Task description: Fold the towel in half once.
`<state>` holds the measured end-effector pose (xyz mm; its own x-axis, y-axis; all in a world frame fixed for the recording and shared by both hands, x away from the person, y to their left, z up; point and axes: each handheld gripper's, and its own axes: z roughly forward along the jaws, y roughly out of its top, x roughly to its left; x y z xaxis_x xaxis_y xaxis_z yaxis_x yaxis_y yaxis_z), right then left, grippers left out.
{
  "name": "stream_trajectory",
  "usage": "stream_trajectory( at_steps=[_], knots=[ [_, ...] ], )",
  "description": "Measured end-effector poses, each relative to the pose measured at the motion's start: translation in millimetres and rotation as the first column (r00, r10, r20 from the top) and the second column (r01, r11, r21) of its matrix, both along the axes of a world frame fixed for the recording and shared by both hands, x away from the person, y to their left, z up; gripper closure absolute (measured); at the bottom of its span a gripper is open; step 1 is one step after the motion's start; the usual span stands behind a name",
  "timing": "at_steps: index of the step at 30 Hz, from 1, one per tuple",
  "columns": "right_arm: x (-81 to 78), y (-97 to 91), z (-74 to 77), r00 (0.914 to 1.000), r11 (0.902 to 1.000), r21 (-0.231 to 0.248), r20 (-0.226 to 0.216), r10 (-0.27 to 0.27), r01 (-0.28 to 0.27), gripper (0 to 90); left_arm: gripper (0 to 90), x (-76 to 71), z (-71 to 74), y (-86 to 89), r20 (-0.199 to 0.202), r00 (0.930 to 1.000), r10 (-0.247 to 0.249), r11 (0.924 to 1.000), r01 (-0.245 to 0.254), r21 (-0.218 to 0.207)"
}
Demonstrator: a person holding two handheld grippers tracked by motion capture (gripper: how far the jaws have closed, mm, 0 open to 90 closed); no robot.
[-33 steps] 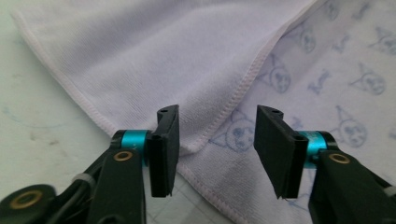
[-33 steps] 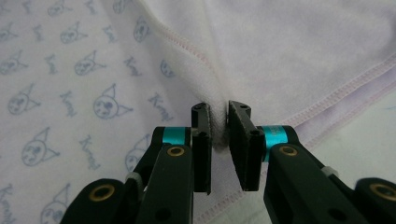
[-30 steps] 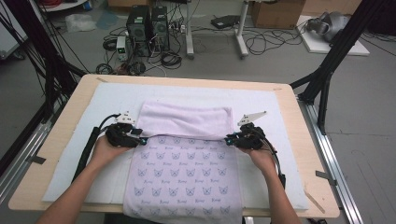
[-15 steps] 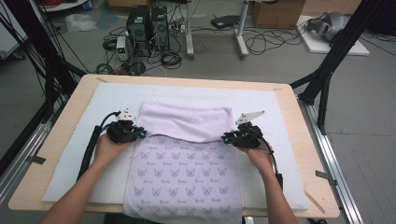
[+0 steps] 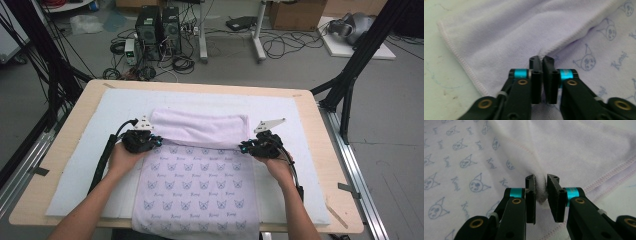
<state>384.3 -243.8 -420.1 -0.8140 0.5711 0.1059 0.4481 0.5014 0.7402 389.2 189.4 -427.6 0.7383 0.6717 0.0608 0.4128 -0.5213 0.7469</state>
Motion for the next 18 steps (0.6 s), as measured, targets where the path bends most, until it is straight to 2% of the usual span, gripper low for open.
stream_trajectory(
  at_steps=[3, 5, 8, 10, 12, 15, 17, 18],
  knots=[
    [-1.9, -3.3, 3.2, 1.0, 0.9999, 0.016, 0.001, 0.002, -0.002, 81.0, 87.4, -3.9, 7.3, 5.0, 0.01, 1.0, -0.002, 0.9998, 0.002, -0.019],
    [-4.1, -5.2, 6.9, 0.9997, 0.9994, 0.031, 0.022, 0.012, -0.013, 83.1, 87.5, -8.9, 15.4, 8.3, 0.025, 0.9997, -0.003, 0.9991, 0.004, -0.043],
    [-12.3, -7.0, 15.4, 0.9987, 0.9987, 0.04, 0.041, 0.031, -0.033, 84.6, 87.5, -20.9, 29.6, 12.4, 0.045, 0.9987, -0.021, 0.9972, 0.024, -0.07],
    [-20.0, -9.1, 21.8, 0.9976, 0.9972, 0.055, 0.052, 0.047, -0.05, 84.8, 87.5, -33.2, 38.4, 13.6, 0.063, 0.997, -0.045, 0.9969, 0.049, -0.062],
    [-32.5, -11.1, 28.9, 0.9948, 0.9957, 0.064, 0.081, 0.062, -0.067, 84.8, 87.6, -48.7, 45.7, 15.6, 0.073, 0.9949, -0.07, 0.9952, 0.074, -0.064],
    [-60.7, -16.1, 36.7, 0.9886, 0.9919, 0.067, 0.112, 0.1, -0.108, 85.1, 87.8, -78.1, 52.5, 19.5, 0.076, 0.9907, -0.113, 0.991, 0.118, -0.064],
    [-81.0, -20.6, 37.9, 0.9856, 0.9883, 0.075, 0.115, 0.124, -0.133, 85.2, 87.8, -101.8, 53.5, 20.1, 0.071, 0.9859, -0.152, 0.9857, 0.156, -0.063],
    [-91.7, -22.6, 37.8, 0.9842, 0.9871, 0.078, 0.121, 0.13, -0.14, 85.1, 87.7, -118.6, 52.3, 19.7, 0.07, 0.9814, -0.179, 0.9808, 0.184, -0.066]
  ],
)
